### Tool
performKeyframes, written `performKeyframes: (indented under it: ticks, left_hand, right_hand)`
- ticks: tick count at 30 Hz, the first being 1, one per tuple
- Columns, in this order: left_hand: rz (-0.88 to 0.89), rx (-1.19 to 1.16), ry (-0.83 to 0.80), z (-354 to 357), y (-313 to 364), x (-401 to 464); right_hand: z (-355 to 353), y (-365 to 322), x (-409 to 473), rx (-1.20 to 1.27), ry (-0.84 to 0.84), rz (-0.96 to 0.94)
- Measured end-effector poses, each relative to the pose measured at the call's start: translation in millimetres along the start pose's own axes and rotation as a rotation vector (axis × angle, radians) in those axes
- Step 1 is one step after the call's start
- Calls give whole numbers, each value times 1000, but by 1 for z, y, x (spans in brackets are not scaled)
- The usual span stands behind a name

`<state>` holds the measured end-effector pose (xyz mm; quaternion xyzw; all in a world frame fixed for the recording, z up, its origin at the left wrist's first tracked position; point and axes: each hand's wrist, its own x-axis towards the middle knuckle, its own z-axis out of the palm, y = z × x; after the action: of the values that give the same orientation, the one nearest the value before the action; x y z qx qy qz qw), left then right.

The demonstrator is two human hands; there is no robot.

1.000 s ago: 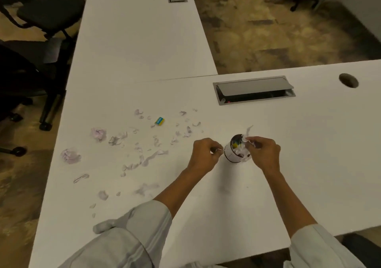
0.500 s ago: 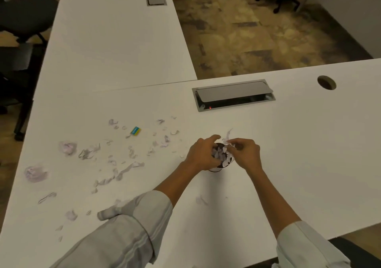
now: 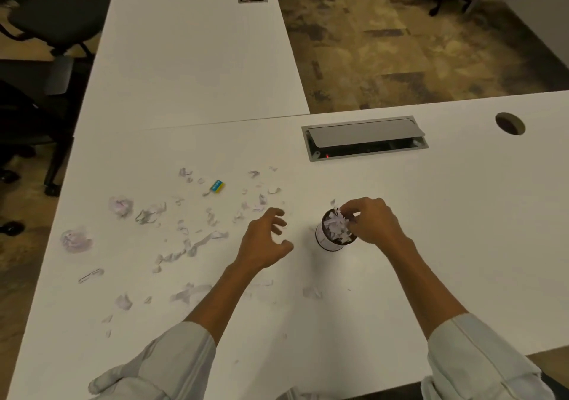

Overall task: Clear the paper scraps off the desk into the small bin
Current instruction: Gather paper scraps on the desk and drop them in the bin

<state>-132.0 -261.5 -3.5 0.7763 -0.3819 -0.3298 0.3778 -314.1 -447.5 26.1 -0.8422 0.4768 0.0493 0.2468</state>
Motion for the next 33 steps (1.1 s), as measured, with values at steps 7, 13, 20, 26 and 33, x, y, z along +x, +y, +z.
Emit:
performKeyframes:
  ticks: [7,13,20,26,33]
  left_hand:
    - [-146,-34,122,-35,-62,-62]
    - [-255,-11,220,-65,-99,-113]
    - [-361,6,299,-92,-133,-165]
    - [-397,-5,326,-106,-146,-182]
    - [-376,46,360,-124,-159,-192]
  right_hand:
    - [-8,-10,18,30,105,-64]
    - [33,-25,-9,-174,83,-220]
    - [55,-27,-39,-320,153,-125]
    - [55,-23,-27,-445,-104,-93]
    - [16,-19,-48,73,365,-33]
